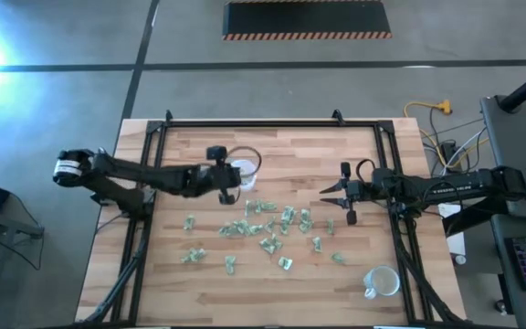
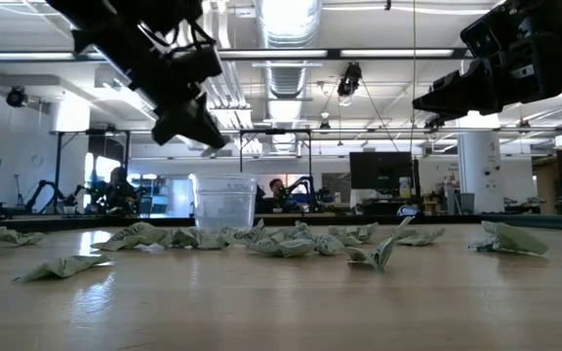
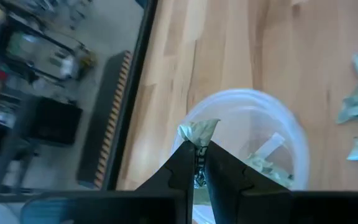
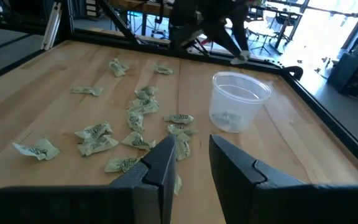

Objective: Pick and place Stevia / Truvia into bins
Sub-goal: Put the stevia packet into the transparent container

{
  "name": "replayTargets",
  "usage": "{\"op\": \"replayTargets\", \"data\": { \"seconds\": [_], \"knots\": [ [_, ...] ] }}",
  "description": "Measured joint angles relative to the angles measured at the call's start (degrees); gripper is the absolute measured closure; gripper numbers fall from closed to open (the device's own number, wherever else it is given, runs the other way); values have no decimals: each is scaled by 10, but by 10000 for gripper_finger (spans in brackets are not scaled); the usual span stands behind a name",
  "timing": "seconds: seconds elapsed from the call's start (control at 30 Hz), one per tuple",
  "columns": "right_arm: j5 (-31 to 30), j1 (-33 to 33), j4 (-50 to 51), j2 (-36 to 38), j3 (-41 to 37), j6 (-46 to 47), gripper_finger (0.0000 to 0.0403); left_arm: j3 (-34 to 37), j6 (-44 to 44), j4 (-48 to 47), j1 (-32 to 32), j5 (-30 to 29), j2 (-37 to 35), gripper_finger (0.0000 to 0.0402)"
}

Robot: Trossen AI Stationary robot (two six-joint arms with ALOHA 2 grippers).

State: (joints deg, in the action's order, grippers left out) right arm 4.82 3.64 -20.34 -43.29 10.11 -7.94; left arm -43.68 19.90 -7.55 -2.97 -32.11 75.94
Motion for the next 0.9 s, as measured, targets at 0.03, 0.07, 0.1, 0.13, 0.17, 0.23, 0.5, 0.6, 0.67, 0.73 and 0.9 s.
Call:
{"op": "replayTargets", "data": {
  "seconds": [0.03, 0.07, 0.1, 0.13, 0.17, 0.23, 0.5, 0.6, 0.67, 0.73, 0.9],
  "knots": [
    [0, 0, 0, 0, 0, 0, 316, 0, 0, 0, -12, 24, 0, 384],
    [0, 0, 0, 0, 0, -1, 316, 0, 0, -2, -24, 51, 0, 384],
    [0, 0, 0, 0, 0, -1, 316, 0, 0, -3, -34, 76, 0, 384],
    [0, 0, 0, 0, 0, -1, 316, 0, 2, -4, -42, 96, 0, 384],
    [0, 0, 0, 0, 0, -1, 316, 1, 3, -4, -48, 110, 0, 384],
    [0, 0, 0, 0, 0, 0, 316, 0, 6, -4, -52, 122, 2, 382],
    [0, 0, 0, 0, 0, 10, 316, 1, 17, -3, -53, 124, 10, 314],
    [1, 0, 0, -11, 0, 18, 316, 1, 16, 2, -53, 124, 10, 282],
    [2, 0, -3, -26, 0, 12, 316, 1, 15, 6, -53, 124, 10, 263],
    [1, 0, -4, -47, 4, 2, 316, 1, 14, 6, -51, 124, 9, 250],
    [-1, -1, 23, -124, 62, 1, 316, 1, 0, 6, -43, 124, 2, 237]
  ]
}}
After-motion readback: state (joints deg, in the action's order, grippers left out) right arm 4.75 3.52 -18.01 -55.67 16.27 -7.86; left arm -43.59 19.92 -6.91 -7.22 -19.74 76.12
